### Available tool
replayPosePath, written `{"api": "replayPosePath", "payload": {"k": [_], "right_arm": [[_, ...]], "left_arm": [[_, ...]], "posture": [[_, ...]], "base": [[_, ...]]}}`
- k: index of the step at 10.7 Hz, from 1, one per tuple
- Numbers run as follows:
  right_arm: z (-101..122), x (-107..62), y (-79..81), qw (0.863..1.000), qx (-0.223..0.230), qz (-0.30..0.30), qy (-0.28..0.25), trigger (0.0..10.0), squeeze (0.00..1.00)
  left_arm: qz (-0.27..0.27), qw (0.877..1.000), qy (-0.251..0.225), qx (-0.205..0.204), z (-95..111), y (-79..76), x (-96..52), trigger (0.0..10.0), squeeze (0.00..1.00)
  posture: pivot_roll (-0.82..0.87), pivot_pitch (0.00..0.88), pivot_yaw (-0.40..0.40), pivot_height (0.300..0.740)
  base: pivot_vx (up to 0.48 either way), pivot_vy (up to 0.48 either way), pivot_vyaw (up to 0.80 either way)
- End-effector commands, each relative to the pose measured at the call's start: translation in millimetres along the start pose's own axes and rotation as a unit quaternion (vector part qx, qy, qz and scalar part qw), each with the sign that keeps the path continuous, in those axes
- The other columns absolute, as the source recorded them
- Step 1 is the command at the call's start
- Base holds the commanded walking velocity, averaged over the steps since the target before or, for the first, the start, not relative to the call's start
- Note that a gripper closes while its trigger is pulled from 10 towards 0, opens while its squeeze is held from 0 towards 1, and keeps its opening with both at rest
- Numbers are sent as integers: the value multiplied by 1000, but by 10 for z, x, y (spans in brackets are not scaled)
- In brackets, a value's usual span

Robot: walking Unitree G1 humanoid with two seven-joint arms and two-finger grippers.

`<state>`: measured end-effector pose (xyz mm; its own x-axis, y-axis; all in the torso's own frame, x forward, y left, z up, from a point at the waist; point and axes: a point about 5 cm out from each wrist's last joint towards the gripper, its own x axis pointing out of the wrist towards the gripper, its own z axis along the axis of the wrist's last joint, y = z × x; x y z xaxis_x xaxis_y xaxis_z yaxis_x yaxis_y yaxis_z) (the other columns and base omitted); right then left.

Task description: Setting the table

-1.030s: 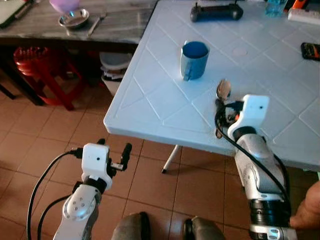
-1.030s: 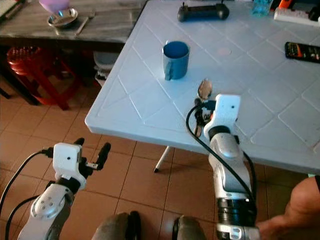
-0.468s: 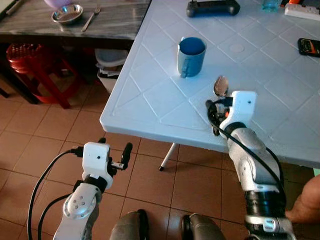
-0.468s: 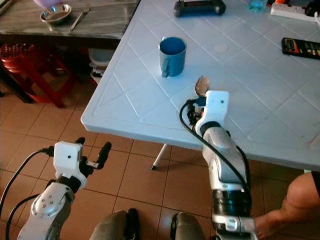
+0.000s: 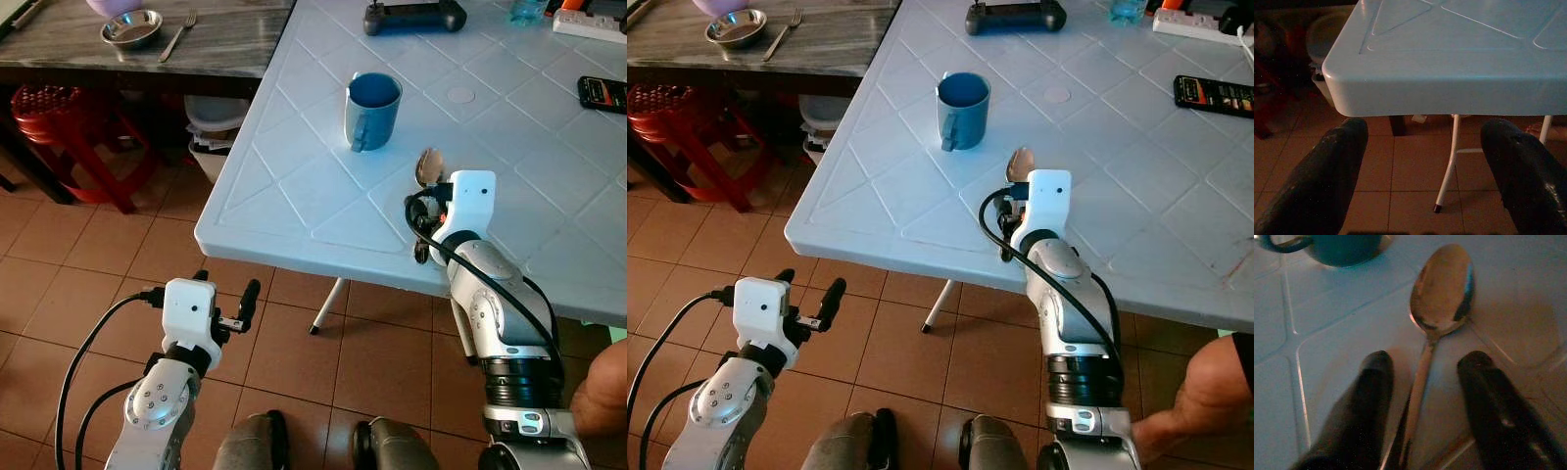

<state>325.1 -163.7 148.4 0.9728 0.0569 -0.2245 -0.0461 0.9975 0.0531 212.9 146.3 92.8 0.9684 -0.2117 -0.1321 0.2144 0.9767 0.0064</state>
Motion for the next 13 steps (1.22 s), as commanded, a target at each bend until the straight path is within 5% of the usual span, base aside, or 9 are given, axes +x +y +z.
{"api": "replayPosePath", "payload": {"k": [1, 7, 11, 13], "right_arm": [[-311, -7, -19, 997, 23, 8, 77, 0, 0], [-641, 51, -231, 990, 47, 16, 130, 0, 0], [-879, -189, -159, 983, 75, 6, 168, 0, 0], [-733, -276, -79, 988, 105, 5, 116, 0, 0]], "left_arm": [[5, 1000, 7, 0, -30, 27, -14, 10000, 0], [-22, 1000, 8, -11, -44, -9, -8, 10000, 0], [-53, 998, -1, -20, -13, -50, 1, 10000, 0], [-47, 999, -2, -20, -19, -30, 8, 10000, 0]], "posture": [[-6, 188, 64, 740], [11, 176, 69, 740], [1, 170, 73, 740], [-7, 160, 71, 740]], "base": [[0, 0, 0], [0, 0, 0], [0, 0, 0], [0, 0, 0]]}}
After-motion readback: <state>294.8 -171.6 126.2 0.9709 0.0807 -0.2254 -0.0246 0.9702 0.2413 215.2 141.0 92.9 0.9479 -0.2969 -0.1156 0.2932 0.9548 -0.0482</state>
